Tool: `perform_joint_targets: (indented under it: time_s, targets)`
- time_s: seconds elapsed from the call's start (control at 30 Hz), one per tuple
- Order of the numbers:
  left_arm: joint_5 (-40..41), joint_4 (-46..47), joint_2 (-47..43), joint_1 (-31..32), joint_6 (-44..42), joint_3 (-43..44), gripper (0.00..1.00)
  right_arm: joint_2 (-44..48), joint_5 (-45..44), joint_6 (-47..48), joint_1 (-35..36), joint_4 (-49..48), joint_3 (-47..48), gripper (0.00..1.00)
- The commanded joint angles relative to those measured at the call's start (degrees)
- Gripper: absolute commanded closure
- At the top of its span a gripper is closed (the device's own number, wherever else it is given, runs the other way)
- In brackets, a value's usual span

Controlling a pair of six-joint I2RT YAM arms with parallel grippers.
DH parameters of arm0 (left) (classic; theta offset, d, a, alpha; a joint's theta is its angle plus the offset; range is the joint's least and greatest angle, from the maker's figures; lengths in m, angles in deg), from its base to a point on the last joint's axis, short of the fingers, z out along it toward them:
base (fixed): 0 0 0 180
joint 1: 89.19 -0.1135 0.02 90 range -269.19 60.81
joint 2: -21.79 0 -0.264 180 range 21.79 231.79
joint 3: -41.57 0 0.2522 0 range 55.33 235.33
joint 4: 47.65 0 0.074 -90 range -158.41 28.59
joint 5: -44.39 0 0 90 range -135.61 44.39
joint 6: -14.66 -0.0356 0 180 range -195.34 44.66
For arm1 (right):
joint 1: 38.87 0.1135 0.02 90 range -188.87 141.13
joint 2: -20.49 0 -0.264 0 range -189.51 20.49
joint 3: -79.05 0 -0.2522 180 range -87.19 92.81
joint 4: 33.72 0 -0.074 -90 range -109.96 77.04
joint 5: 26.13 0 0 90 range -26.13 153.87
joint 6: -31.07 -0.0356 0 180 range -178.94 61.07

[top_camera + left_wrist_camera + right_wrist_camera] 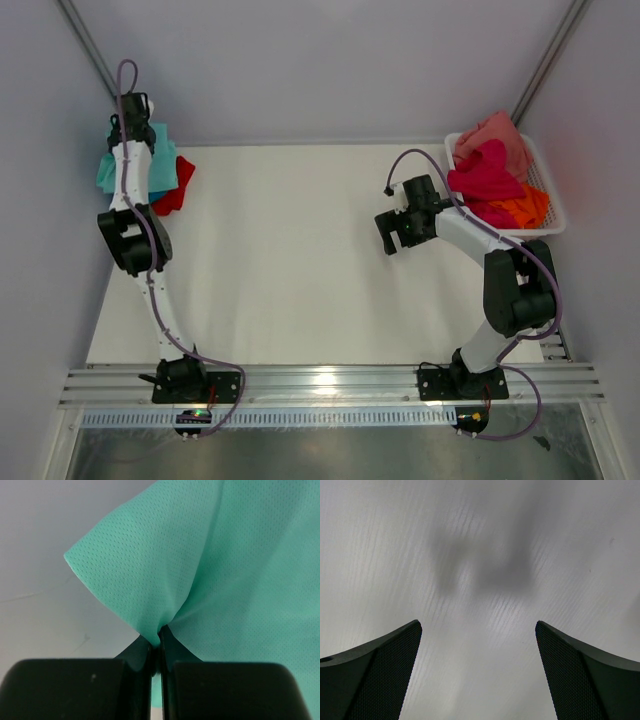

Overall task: Fold and stack the t-shirts
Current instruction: Neatly place the folded tshirt to the corner

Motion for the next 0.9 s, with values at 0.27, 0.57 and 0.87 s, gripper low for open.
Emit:
perform_joint_targets:
  time_s: [0.27,0.57,0.87]
  targets:
    - [1.32,3.47,1.75,-2.78,1.7,3.77,1.0,-0.1,-0.23,-0.06,0.34,0.02,1.53,0.01]
    - [-0.96,4.0,1.05,-4.01,2.67,5.09,1.0,-0.89,-0.41,-0.06,0.34,0.02,1.53,0.01]
    - [-8.42,1.55,4.38,-3.93,8.62,-0.18,1.0,-1.15,-0.06,-0.06,0.34,0.28,1.8,0.01]
